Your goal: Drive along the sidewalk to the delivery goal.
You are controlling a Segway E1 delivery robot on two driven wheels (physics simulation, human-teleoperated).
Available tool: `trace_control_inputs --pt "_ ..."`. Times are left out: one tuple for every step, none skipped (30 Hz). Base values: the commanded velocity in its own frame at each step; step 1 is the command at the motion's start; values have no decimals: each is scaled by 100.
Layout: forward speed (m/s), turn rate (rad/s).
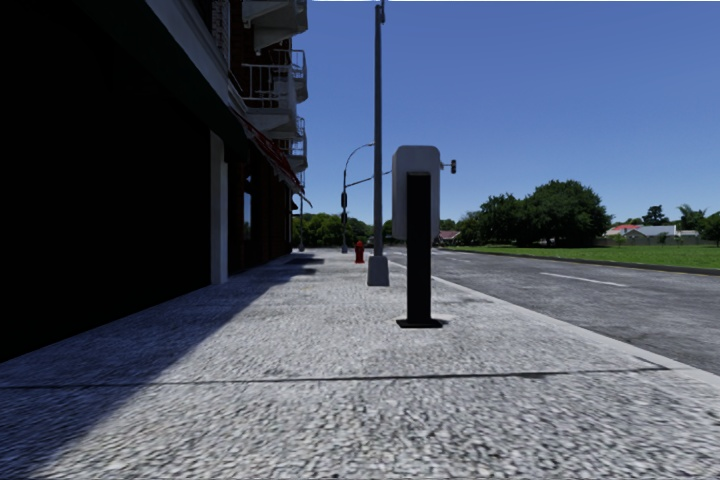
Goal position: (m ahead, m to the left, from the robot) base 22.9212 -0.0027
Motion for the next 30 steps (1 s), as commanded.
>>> trace_control_inputs --pt "200 18" --pt "200 21" --pt "200 21" --pt "200 22" --pt "200 22" --pt "200 22" --pt "200 22" --pt "200 22" --pt "200 22" --pt "200 24" --pt "200 25" --pt "200 0" --pt "200 0" --pt "200 0" --pt "200 0" --pt "200 0" --pt "200 0" --pt "200 0" --pt "200 0" --pt "200 0" --pt "200 0" --pt "200 0" --pt "200 0" --pt "200 0" --pt "200 0" --pt "200 0" --pt "200 0" --pt "200 13" --pt "200 18" --pt "200 21"
